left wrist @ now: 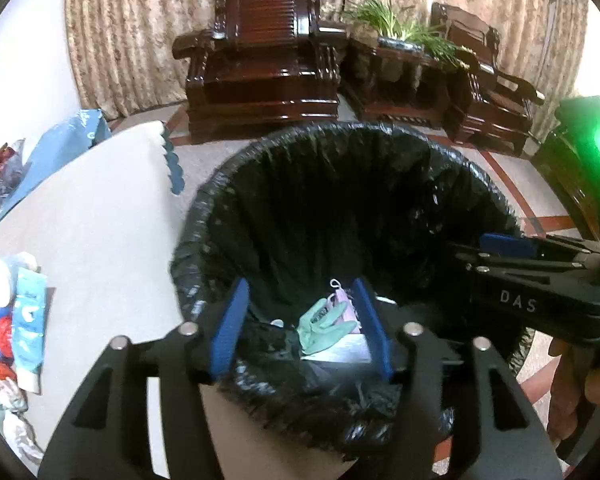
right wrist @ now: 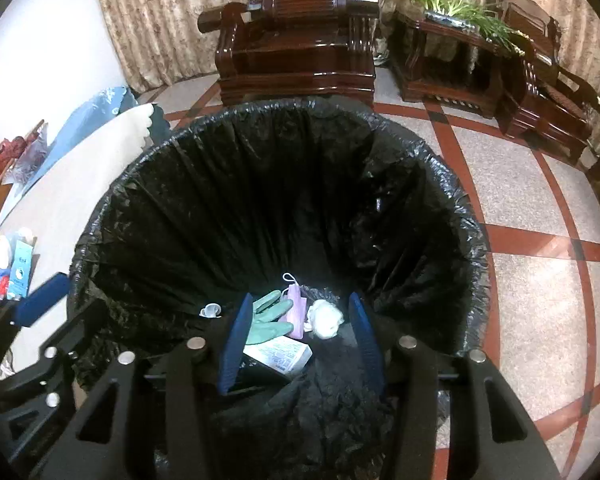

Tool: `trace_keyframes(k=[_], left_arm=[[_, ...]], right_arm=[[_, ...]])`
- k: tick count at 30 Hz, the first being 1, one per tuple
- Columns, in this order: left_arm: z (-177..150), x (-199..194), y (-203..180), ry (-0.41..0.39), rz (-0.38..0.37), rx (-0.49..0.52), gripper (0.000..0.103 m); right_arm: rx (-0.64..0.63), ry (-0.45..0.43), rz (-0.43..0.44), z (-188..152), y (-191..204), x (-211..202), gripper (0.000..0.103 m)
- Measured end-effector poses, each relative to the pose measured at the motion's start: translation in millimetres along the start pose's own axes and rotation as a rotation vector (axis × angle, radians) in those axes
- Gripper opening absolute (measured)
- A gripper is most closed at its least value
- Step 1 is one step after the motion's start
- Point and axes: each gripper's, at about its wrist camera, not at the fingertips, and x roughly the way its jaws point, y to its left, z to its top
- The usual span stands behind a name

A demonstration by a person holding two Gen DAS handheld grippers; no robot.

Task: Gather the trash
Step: 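Move both grippers back over the remaining trash pile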

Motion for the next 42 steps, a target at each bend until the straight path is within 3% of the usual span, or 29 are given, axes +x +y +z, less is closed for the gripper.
trace_keyframes(k=[4,6,12,17,25,31,42], left_arm=[[7,-31,9,-0.042,0.029,-0.010,0.066],[10,-49,16,-0.074,0.054,-0.014,0.078],[8,-116,60,-0.153,0.109,-0.063,0.085],[-16,-165,112,-0.180,0.204,-0.116,0.086],[-88,-231,215,-0.171,0.377,-0.278,0.086],[-133,-255,278,-0.149,0.452,-0.382,0.086],[-178,-244,323,-0.106,0.494,-0.432,0.086]], right_arm=[[-0.005,-0.038,0.010,7,7,-23,0.050],[-0.015,-0.062,0.024,11,15,-39,0.050],[-0.075,-0.145,0.099,15,64,-87,0.053],[-0.151,-0.182,0.171,5,121,-110,0.056],[-0.299,-0.163,0.265,-26,227,-115,0.056],[-0.379,-0.151,0.316,-46,290,-116,0.056],[-0.457,-0.080,0.381,-97,360,-94,0.056]])
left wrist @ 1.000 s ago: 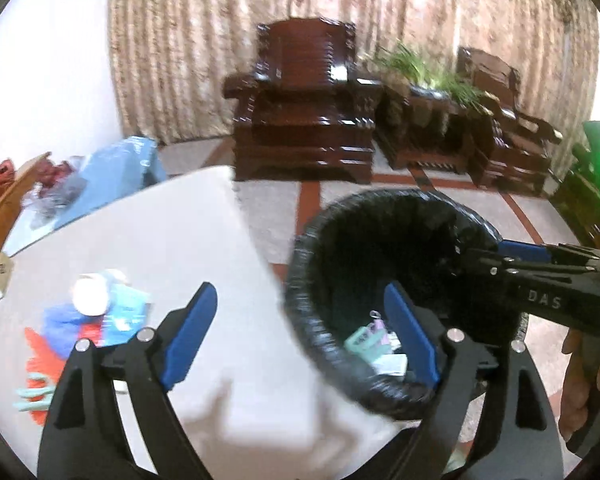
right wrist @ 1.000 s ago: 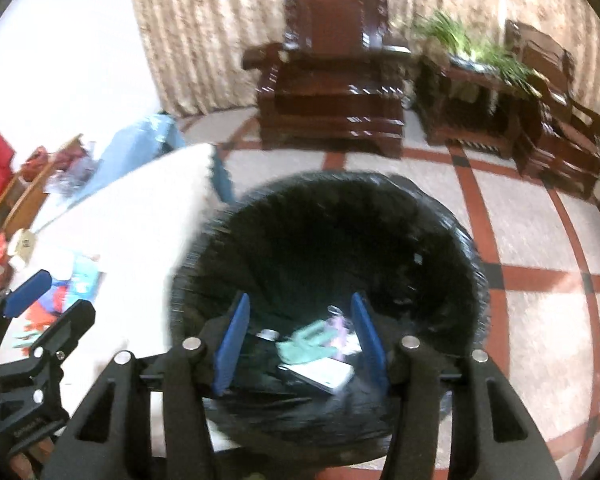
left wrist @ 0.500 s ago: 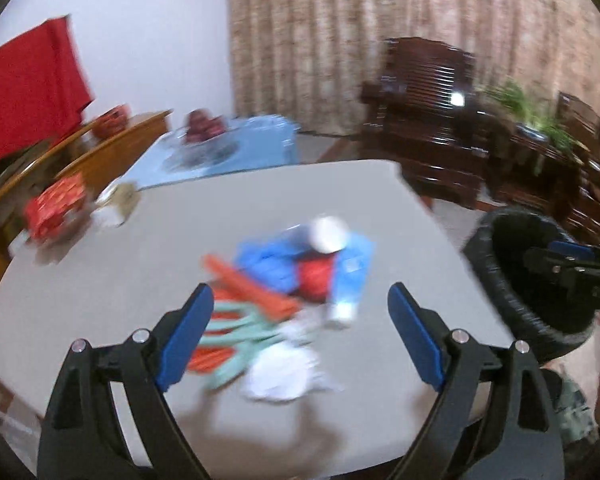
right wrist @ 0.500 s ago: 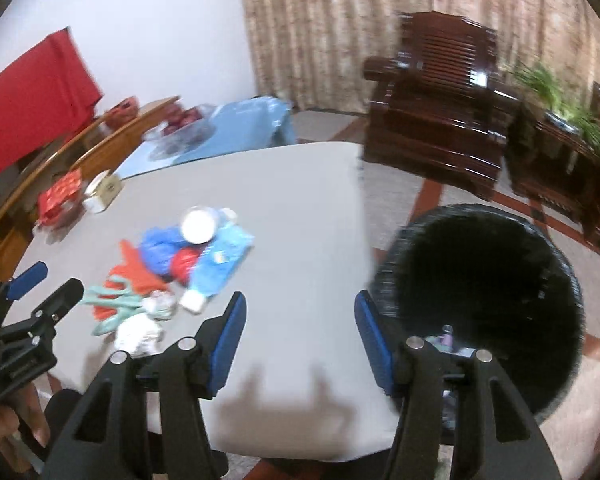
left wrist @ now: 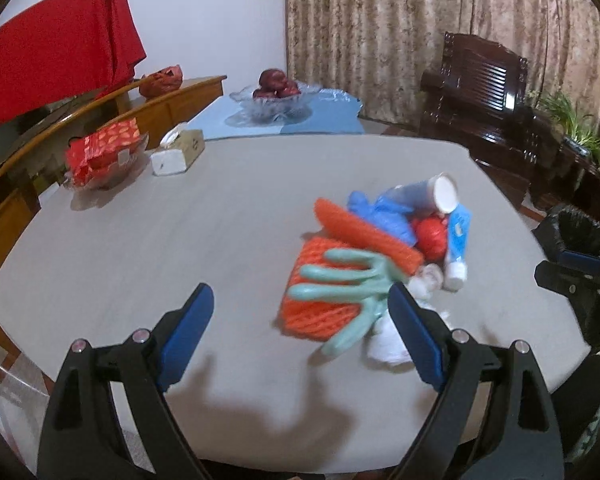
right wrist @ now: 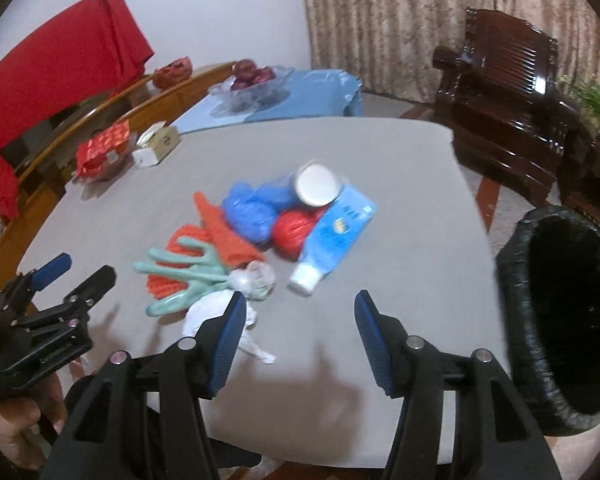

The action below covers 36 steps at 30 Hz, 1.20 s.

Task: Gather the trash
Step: 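Move both grippers back over the remaining trash pile, then grasp the white plastic bag with the right gripper while the left gripper grasps the green glove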

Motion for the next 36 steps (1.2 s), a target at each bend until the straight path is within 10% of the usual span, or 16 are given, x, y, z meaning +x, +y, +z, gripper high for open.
trace_keyframes(k=[18,23,36], left_arm=[[-30,33,39,0.044,-0.011,-0.033,0.076],[-30,35,31,0.040,-0.033,-0.019,0.076],[-28,52,-24,0.091,-0.114,0.064,0.072]], right_arm=[[-0.090,0.118,0.057,-24,66,76,0.054],[-0.107,0.177,0.078,-30,70,93,0.007],[-0.003,0.048,0.020,-1,8,54,0.003]])
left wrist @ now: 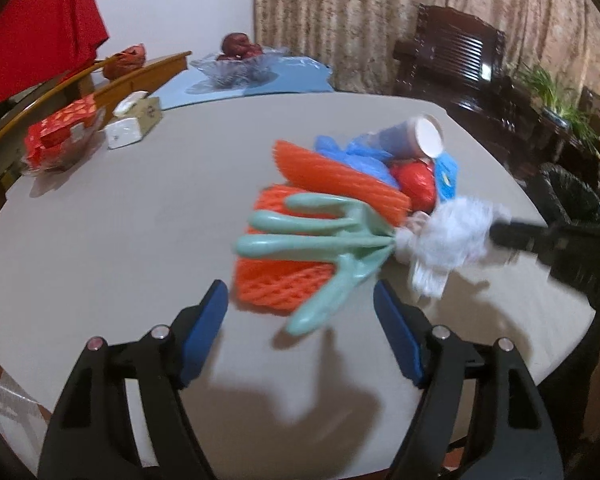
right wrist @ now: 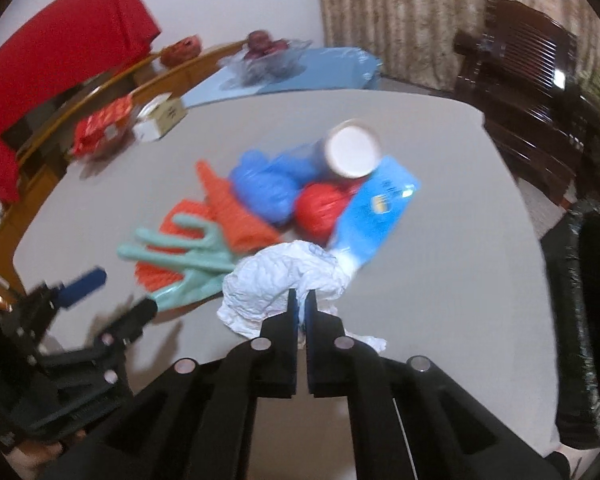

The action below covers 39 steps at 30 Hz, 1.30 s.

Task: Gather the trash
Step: 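Grasp the white plastic bag with the right gripper while the left gripper grasps the green glove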

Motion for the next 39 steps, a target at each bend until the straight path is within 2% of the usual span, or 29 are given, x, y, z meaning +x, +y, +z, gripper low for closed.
trace_keyframes(k=[2,4,5,6,9,24,33,39], left_arm=[[-1,8,-7,0.021,-0.007,0.015,0.067],[-4,18,-10,0.063,-0.036,0.018,0.046],[-6,21,-11,0.084,-0.049,0.015,0.024],[-7,24,-11,0.099,-0.063,0.013,0.012],[-6,15,-10,0.064,-0.080,0.003,0.004],[32,-52,-23,-0.111,-0.136,-0.055,0.003],[51,-65,-34,-0.147,-0.148,-0.035,0.003],[55,-64,-53,-0.137,-0.158,-0.003,0.003]], right_arm=[[0.021,-0.004,-0.002,2,-11,-4,0.003],[0.034,-0.009,-0.003,3,-18,-7,0.003],[0.035,-0.011,-0.005,3,-21,-8,0.003],[0.036,-0.014,-0.005,2,-22,-9,0.003],[0.036,-0.017,-0.005,-1,-25,-11,0.003],[0.046,-0.090,-0.009,10,-34,-48,0.003],[0.059,-0.116,-0.013,12,-42,-64,0.003],[0.069,-0.137,-0.027,15,-53,-78,0.003]])
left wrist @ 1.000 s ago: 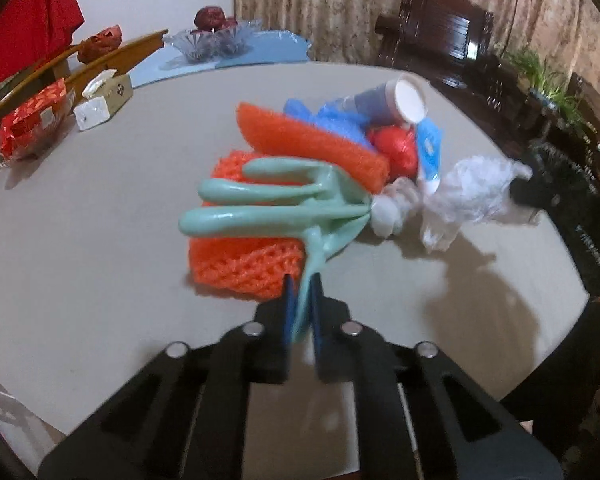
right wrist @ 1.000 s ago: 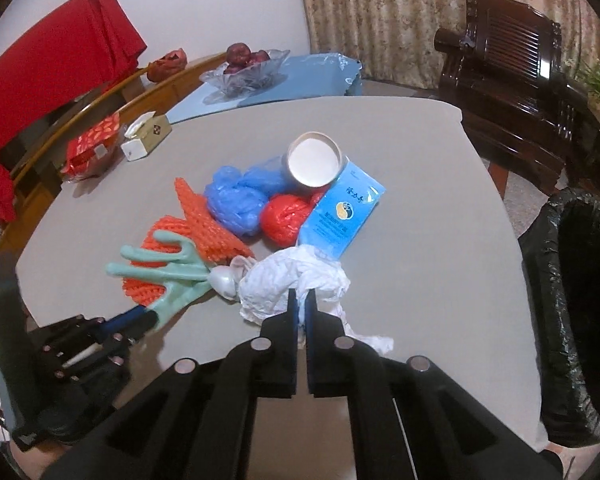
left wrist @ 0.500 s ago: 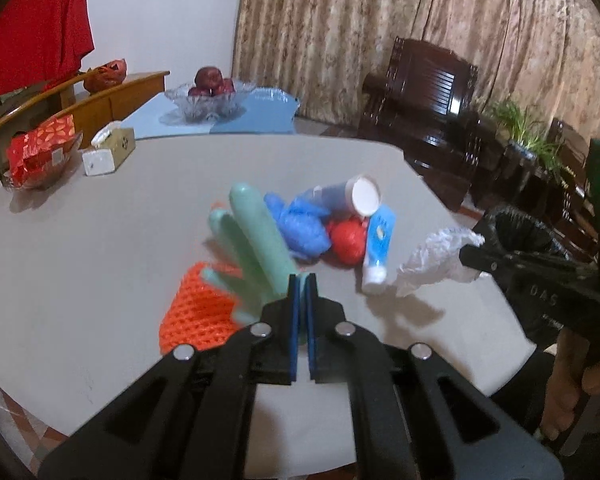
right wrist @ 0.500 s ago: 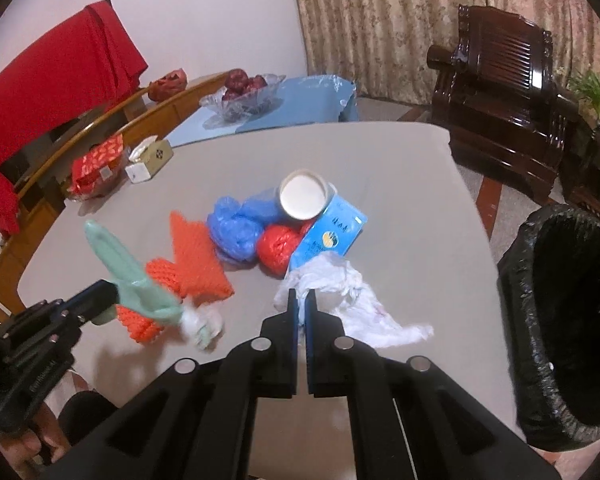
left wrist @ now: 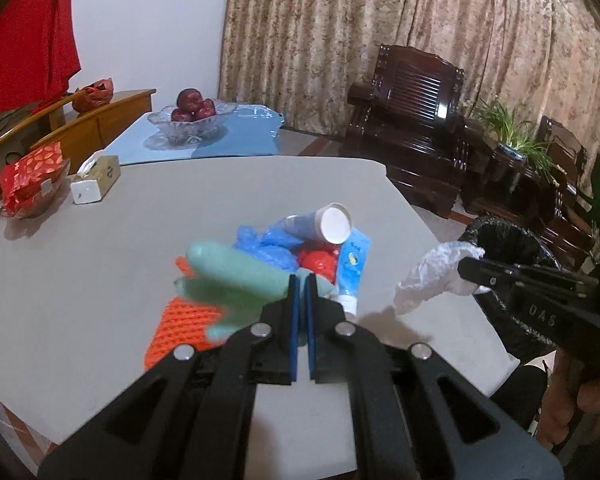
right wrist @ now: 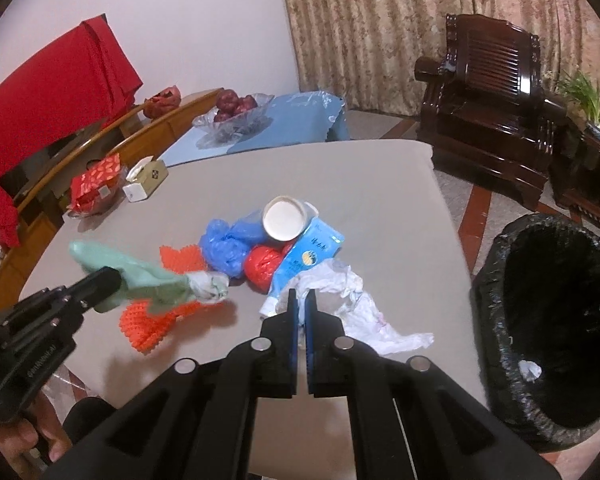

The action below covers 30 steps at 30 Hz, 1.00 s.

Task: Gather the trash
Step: 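Grasp the white plastic bag with the right gripper while the left gripper grasps the green glove, then carry the bag and glove over the black bin and open both grippers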

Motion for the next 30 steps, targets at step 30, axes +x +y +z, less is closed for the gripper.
trace_keyframes(k=[30], left_arm=[[26,29,-175,0.017,-0.160,0.184,0.003]], right_arm=[[0.113,-0.074,-0.204,2,-142,-85,0.003]])
